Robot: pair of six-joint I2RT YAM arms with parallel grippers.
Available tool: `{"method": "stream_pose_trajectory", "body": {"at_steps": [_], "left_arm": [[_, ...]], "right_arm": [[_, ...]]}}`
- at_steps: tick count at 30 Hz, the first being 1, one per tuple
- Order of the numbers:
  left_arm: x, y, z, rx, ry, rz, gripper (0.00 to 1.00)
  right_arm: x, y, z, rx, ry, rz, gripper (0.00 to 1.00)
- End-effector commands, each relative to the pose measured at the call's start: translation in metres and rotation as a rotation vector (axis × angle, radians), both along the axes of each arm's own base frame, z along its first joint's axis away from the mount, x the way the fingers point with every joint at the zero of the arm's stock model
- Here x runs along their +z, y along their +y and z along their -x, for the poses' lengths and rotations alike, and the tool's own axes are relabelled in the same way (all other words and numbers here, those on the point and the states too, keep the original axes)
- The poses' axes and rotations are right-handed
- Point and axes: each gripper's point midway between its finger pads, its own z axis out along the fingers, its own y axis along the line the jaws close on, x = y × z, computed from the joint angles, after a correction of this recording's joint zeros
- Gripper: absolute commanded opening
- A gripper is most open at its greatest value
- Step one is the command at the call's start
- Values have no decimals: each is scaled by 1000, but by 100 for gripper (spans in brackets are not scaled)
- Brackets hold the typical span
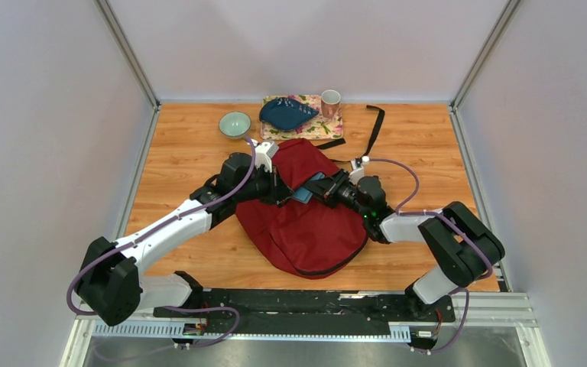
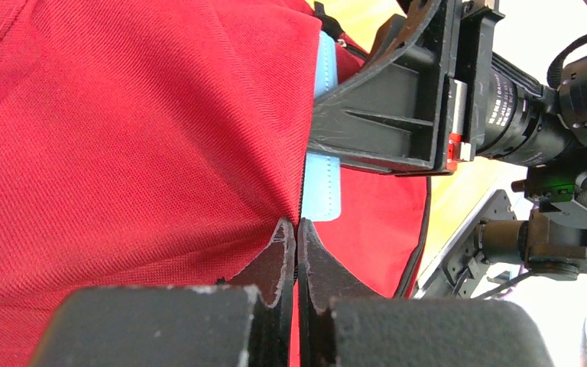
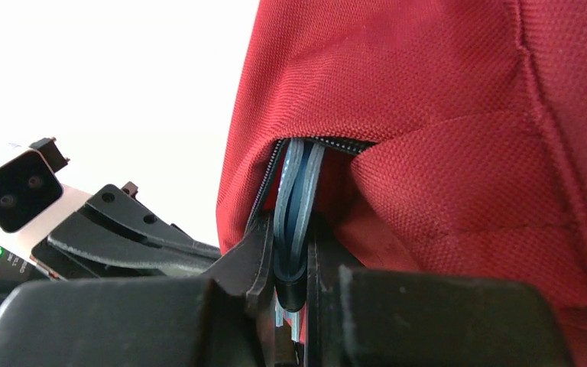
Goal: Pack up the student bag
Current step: Place the stationery in the student bag.
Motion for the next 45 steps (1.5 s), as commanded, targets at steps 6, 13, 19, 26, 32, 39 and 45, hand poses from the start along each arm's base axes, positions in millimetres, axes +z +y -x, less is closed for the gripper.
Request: {"method": "stream_pose_trajectory", "body": {"at_steps": [6, 13, 19, 26, 32, 39, 45], "left_arm": [[28, -16, 9, -70, -4, 94, 0], [23, -7, 4, -9, -9, 65, 0], [20, -4, 3, 5, -10, 56, 0], [19, -4, 4, 1, -9, 53, 0], [17, -4, 5, -4, -2, 50, 0], [16, -4, 4, 1, 2, 47, 0], [12, 1, 1, 37, 15, 26, 0]], "right_arm": [[19, 23, -38, -158, -102, 95, 6], [-17, 4, -15, -151, -29, 321, 45], [-15, -5, -2, -110, -41, 401, 57], [-16, 10, -3, -57, -21, 356, 31], [6, 32, -13, -8, -75, 293, 8], [12, 54, -27, 28, -66, 251, 4], [3, 56, -30, 33, -64, 276, 9]]}}
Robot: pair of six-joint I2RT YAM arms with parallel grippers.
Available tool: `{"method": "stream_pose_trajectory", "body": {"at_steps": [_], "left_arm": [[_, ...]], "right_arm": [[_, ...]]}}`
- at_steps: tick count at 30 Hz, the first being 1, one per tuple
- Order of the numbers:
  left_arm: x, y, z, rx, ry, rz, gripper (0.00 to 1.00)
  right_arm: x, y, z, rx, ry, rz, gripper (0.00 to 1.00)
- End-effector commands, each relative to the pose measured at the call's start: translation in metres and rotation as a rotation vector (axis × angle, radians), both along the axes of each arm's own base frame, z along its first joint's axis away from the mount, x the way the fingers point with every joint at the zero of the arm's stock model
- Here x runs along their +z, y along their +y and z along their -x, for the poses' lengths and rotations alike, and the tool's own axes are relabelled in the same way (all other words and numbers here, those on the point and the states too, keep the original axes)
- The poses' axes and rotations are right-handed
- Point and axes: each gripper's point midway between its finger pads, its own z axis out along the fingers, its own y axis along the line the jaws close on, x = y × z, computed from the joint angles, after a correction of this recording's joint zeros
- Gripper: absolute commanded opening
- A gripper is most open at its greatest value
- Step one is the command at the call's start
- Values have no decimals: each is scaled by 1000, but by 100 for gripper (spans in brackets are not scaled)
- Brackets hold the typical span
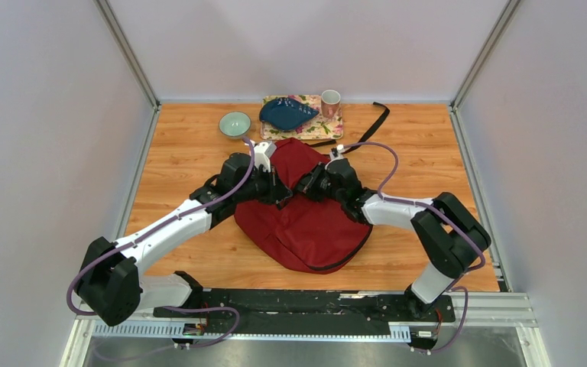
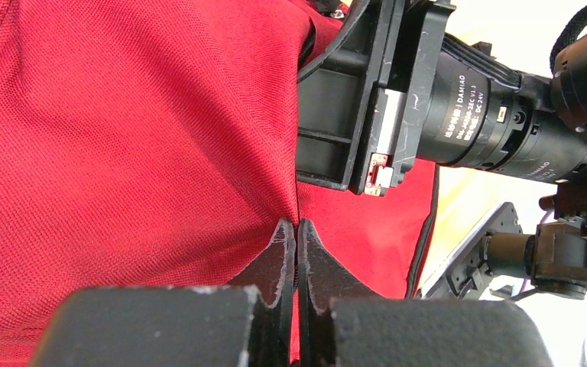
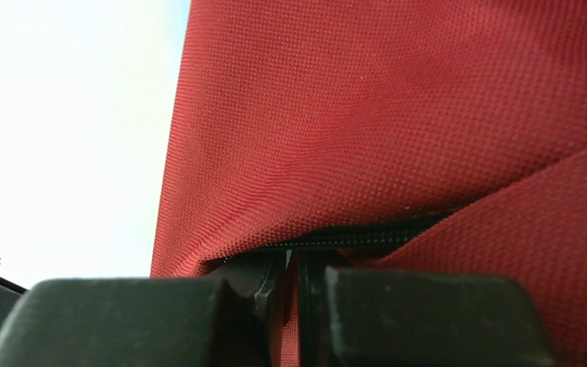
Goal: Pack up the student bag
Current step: Place the stationery in the student bag.
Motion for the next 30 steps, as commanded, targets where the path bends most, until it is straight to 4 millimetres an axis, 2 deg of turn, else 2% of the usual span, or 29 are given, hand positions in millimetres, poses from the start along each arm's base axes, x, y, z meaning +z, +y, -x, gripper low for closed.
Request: {"method": "stream_pose_trajectory", "body": {"at_steps": [1, 4, 5, 7, 8, 9, 11, 13, 14, 16, 17, 19, 20, 25, 30], "left_arm": [[15, -4, 3, -3, -11, 32, 0], [13, -1, 2, 14, -4, 17, 0], [14, 0, 1, 19, -6, 15, 0], [14, 2, 0, 24, -10, 5, 0], [14, 2, -1, 28, -12, 3, 2], [13, 3, -1, 29, -12, -1, 4], [14, 4, -4, 31, -15, -10, 9], [7, 7, -3, 30, 3, -41, 14], [5, 7, -3, 30, 9, -52, 20], [-1, 9, -5, 29, 19, -83, 27], [-3, 10, -5, 27, 23, -94, 34], [-7, 7, -5, 2, 44, -117, 39], [-4, 5, -6, -7, 42, -117, 51], [-11, -7, -1, -87, 94, -115, 54], [3, -17, 7, -165, 75, -61, 60]], "right_arm": [[30, 7, -11, 1, -94, -35, 12], [28, -14, -9, -34, -134, 79, 28], [30, -25, -4, -48, -130, 122, 32], [26, -48, -7, -112, -158, 232, 41], [12, -62, 1, -125, -111, 318, 45], [21, -77, -4, -185, -136, 358, 48], [6, -102, 6, -198, -93, 498, 49], [7, -125, 9, -258, -99, 576, 50], [8, -135, 14, -270, -93, 601, 50], [9, -143, 19, -278, -104, 614, 50], [8, -145, 22, -275, -107, 618, 50], [15, -147, 26, -271, -125, 600, 50], [19, -149, 28, -274, -135, 592, 50], [31, -143, 34, -236, -152, 552, 50], [34, -142, 39, -219, -148, 538, 50]]}}
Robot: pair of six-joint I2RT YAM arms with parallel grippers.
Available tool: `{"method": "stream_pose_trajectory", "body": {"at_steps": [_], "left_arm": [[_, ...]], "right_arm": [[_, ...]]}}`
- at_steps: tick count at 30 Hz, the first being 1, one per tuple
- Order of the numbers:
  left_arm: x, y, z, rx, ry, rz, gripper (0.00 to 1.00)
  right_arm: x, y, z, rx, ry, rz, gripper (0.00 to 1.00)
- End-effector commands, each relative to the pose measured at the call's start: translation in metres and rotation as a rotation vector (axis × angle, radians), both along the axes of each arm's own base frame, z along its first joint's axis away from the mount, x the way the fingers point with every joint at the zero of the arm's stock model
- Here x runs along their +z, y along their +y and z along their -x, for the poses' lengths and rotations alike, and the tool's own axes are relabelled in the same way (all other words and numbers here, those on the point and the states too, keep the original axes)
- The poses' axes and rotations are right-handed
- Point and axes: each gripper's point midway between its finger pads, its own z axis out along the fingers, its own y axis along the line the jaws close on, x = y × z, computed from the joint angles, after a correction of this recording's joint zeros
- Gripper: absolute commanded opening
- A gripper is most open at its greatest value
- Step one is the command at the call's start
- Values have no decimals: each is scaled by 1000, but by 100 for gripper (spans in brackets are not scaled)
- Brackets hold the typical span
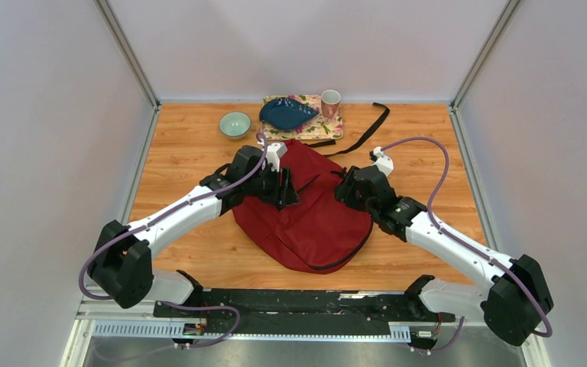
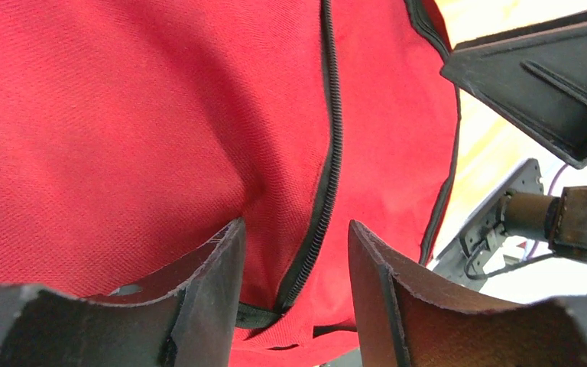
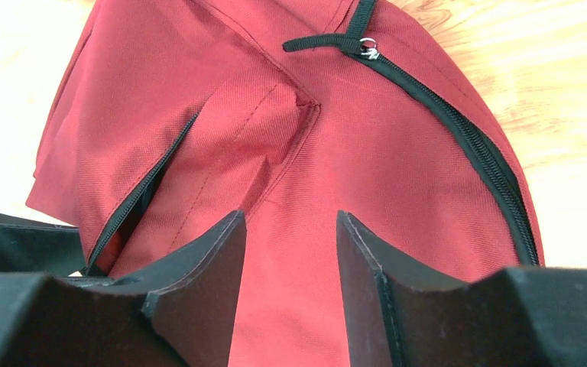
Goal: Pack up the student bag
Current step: Place the stationery in the student bag, then adjust the student bag at the center of the board.
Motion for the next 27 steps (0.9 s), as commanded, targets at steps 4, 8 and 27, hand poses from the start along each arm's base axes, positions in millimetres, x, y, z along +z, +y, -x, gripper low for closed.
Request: {"method": "stream_pose_trajectory", "body": {"at_steps": [4, 8, 27], "left_arm": [[25, -16, 15, -180, -18, 55, 61], [15, -22, 25, -254, 44, 50, 61], [-1, -31, 65, -468, 104, -90, 55]], "right_arm": [[15, -1, 5, 20, -32, -22, 50], [19, 0, 5, 29, -34, -29, 49], [17, 5, 5, 49, -21, -26, 49]]}}
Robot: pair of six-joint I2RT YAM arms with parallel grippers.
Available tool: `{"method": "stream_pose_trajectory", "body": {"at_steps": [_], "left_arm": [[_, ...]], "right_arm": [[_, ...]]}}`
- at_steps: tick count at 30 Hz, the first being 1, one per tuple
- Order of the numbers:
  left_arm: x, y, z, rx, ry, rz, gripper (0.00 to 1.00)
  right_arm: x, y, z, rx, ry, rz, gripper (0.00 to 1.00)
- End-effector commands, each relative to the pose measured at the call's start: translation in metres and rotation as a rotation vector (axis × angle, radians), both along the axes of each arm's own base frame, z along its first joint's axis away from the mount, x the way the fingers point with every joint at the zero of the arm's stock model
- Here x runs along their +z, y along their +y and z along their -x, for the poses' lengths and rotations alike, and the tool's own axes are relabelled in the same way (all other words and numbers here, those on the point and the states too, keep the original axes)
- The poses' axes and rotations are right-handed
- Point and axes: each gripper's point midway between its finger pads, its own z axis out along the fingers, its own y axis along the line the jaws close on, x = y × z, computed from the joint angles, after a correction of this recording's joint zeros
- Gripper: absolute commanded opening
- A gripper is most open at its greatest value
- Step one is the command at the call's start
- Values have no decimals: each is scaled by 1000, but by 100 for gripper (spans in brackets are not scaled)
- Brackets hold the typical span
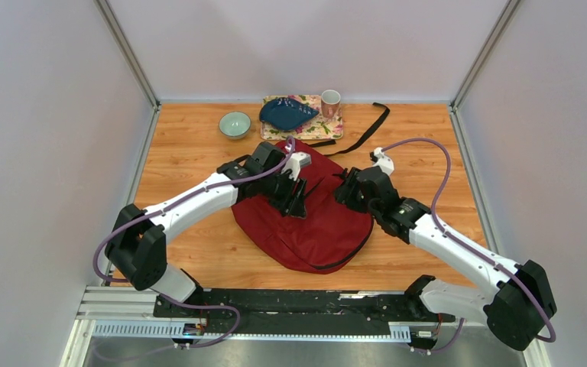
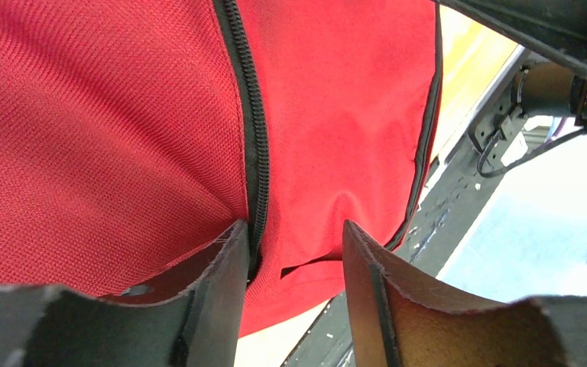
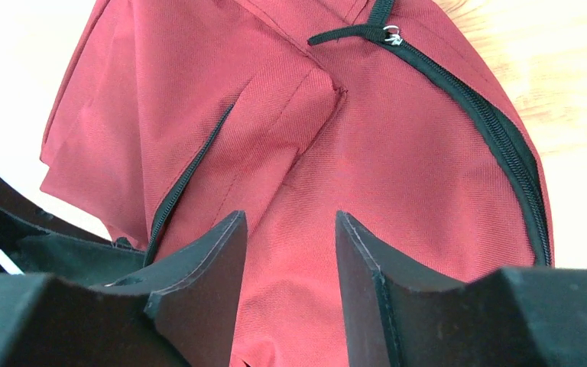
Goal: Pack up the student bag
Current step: Adjust the student bag at the center of the board.
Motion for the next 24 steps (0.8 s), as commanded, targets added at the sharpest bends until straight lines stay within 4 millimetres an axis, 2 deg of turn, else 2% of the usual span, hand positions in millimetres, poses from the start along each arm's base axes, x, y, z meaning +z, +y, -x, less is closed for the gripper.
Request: {"method": "stream_pose_trajectory", "body": {"at_steps": [1, 6, 9, 11, 13, 14, 19, 24], "left_arm": [[7, -8, 28, -147, 36, 3, 53], [-12, 0, 42, -173, 81, -69, 49], [-19, 3, 44, -162, 80, -81, 46], [-20, 3, 45, -165, 84, -80, 31], [-17, 1, 47, -180, 80, -60, 21], [-14, -1, 46, -185, 73, -48, 19], [-9, -4, 49, -219, 64, -16, 11], [-10, -5, 50, -227, 63, -8, 5]], "right_arm": [[12, 3, -6, 8, -31, -5, 49], [10, 5, -6, 16, -23, -5, 49], [9, 6, -6, 16, -19, -4, 49], [11, 6, -6, 18, -22, -6, 49], [15, 10, -8, 32, -32, -16, 49], [16, 13, -8, 44, -36, -22, 49], [35, 44, -12, 166, -61, -93, 49], [38, 78, -11, 285, -18, -182, 42]]}}
